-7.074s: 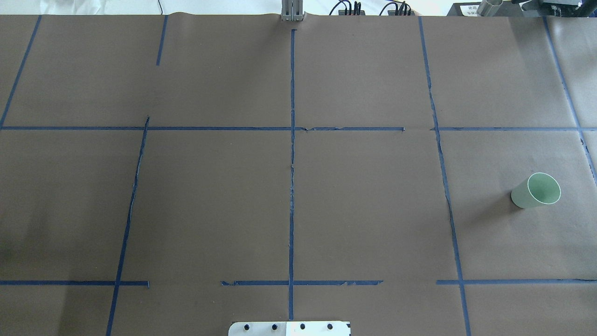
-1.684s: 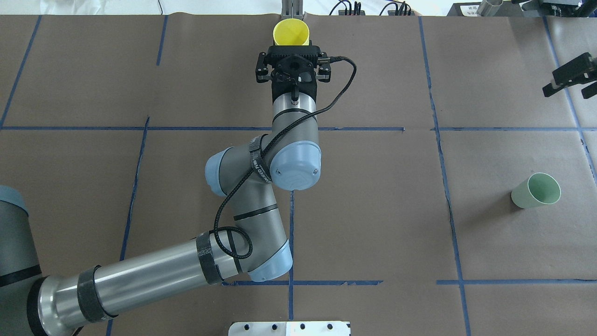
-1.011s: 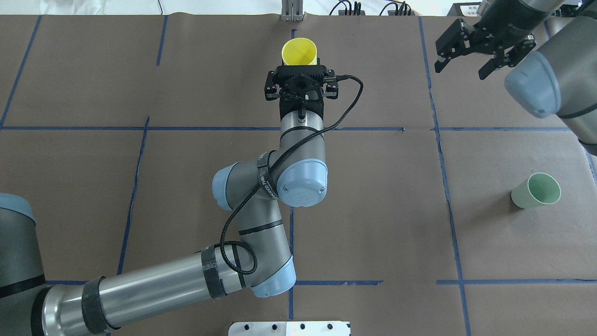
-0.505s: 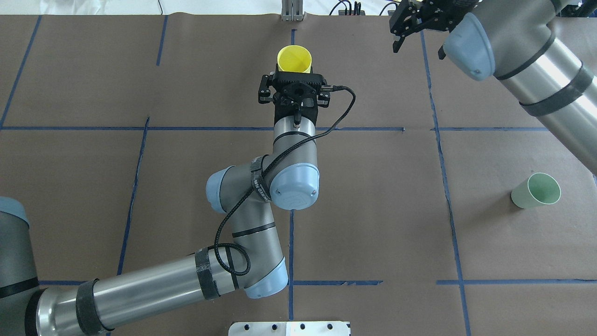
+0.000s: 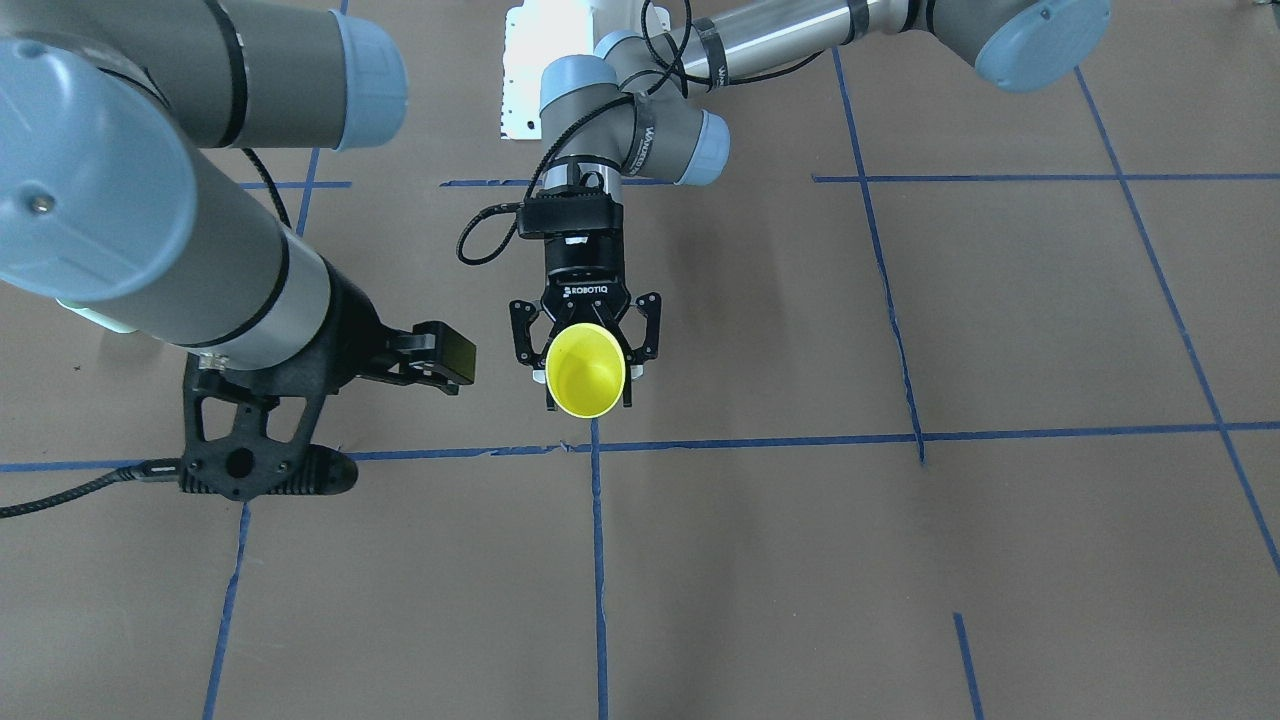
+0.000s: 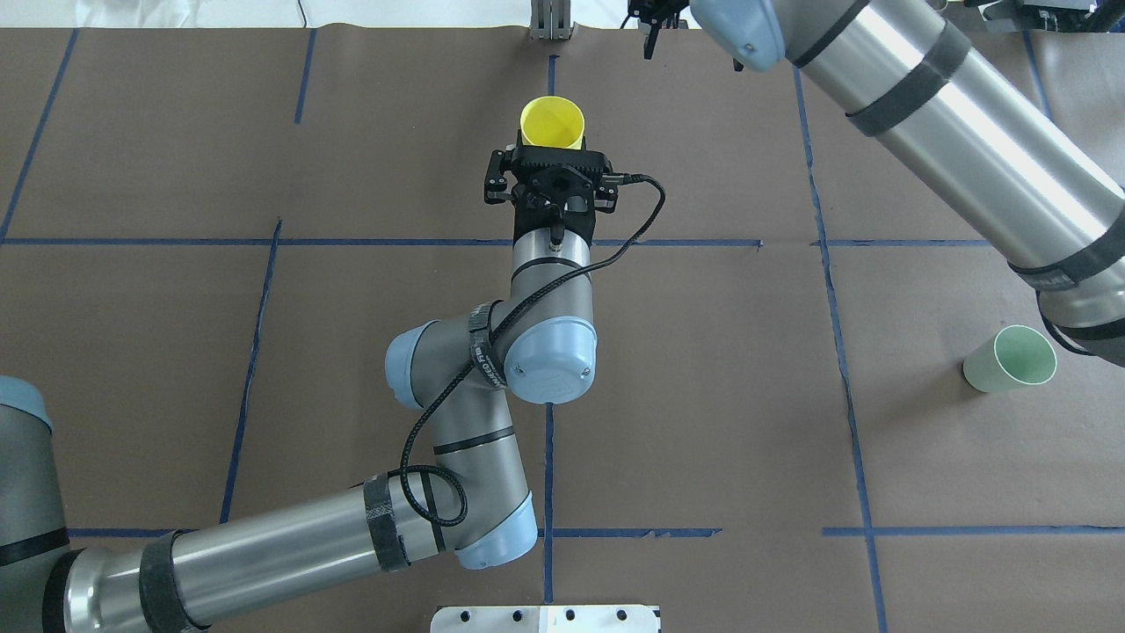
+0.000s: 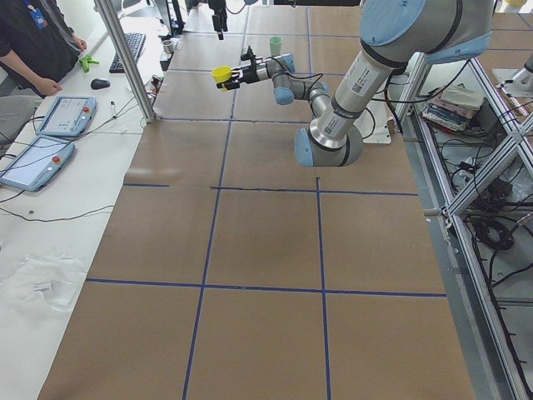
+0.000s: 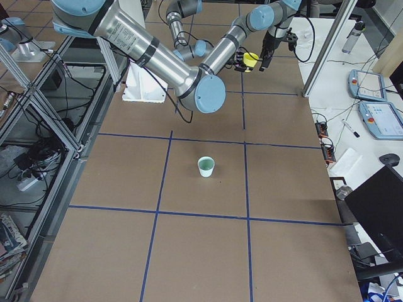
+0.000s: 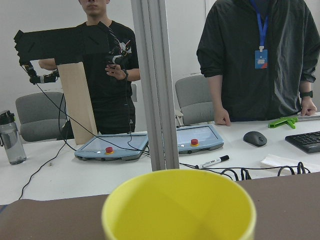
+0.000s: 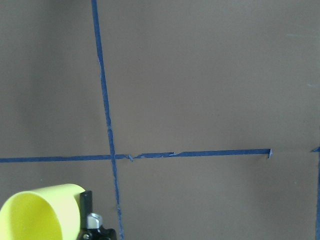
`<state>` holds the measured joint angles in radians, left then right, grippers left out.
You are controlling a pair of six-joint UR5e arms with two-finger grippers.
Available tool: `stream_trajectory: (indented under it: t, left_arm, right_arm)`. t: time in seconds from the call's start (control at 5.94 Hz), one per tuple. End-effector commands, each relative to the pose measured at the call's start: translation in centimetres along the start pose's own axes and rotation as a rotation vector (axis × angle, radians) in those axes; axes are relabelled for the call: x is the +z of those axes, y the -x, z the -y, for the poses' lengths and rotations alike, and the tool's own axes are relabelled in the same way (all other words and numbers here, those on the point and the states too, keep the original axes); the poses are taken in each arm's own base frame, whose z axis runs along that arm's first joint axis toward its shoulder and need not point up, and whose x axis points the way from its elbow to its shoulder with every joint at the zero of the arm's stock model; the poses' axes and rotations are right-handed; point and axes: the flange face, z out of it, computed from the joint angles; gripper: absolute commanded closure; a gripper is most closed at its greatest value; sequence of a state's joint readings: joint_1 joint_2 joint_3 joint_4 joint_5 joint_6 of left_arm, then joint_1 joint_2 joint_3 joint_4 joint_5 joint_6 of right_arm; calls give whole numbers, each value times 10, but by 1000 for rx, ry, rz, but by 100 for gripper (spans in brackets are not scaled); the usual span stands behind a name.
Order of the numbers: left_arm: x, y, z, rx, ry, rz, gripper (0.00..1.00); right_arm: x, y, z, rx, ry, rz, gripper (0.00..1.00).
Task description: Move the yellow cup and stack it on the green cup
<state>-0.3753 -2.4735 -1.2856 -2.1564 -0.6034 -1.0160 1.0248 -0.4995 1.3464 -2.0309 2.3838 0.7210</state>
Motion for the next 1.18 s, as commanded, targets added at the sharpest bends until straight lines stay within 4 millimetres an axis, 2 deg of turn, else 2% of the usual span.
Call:
stream_trajectory:
  t: [0.0,0.34,0.51,0.67,1.01]
  left_arm:
    - [-2,0,-5,2,5,-4,63]
    - [-2,2,-7,4,6,-2,63]
    - [-2,2,-7,4,6,-2,63]
    - [-2,2,-7,4,6,-2,63]
    - [-2,1,-6,3,5,-3,63]
  right_arm:
    - [8,37,-8,-28,22,-6,1]
    - [34,57,-20,-27,29,-43,6]
    - [39,67,-20,-30,34,-53,8]
    - [34,84,-12,-22,40,-60,9]
    - [63,101,-14,-66,35,-76,13]
